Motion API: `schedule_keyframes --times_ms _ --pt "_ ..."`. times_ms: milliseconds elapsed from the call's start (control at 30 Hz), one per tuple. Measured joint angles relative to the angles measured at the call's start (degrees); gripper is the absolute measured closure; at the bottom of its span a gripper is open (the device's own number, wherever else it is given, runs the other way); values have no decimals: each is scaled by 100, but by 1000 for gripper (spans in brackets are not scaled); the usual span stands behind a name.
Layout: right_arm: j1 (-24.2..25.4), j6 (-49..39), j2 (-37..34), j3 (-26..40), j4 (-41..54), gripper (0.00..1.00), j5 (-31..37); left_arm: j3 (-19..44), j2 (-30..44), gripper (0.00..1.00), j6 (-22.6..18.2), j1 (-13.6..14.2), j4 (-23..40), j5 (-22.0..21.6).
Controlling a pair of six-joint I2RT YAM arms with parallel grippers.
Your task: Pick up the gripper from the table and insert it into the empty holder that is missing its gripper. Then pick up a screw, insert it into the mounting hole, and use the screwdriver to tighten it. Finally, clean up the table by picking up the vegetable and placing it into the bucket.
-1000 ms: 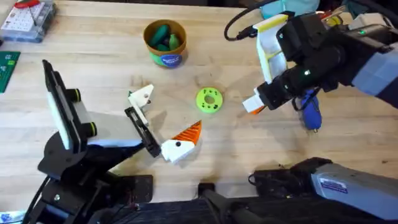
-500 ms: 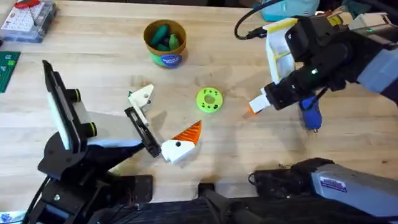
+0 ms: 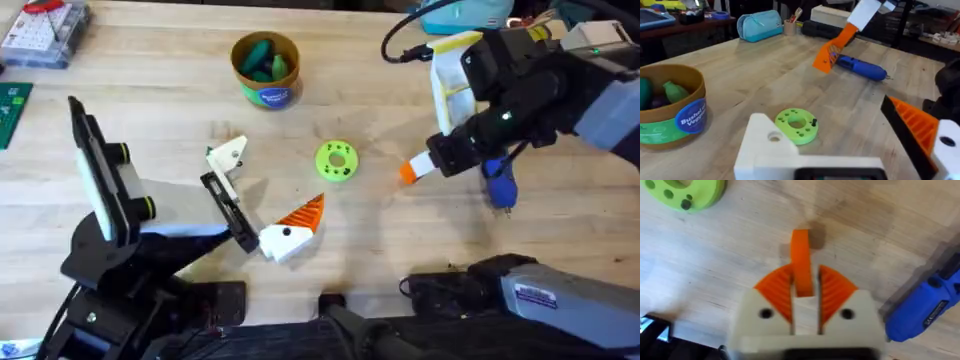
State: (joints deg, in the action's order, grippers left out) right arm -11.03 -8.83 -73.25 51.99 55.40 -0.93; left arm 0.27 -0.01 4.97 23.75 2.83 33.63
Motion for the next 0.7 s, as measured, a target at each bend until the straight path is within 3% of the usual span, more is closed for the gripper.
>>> schedule_keyframes --times_ms 33,100,433,700 --pt "0 2 0 0 -16 899 0 0 0 10 0 0 0 0" --pt "0 30 2 0 -36 987 -2 0 0 10 0 0 0 0" --pt "0 115 2 143 253 994 -2 0 0 10 0 0 0 0" --pt "2 479 384 1150 472 994 -642 0 0 10 0 0 0 0"
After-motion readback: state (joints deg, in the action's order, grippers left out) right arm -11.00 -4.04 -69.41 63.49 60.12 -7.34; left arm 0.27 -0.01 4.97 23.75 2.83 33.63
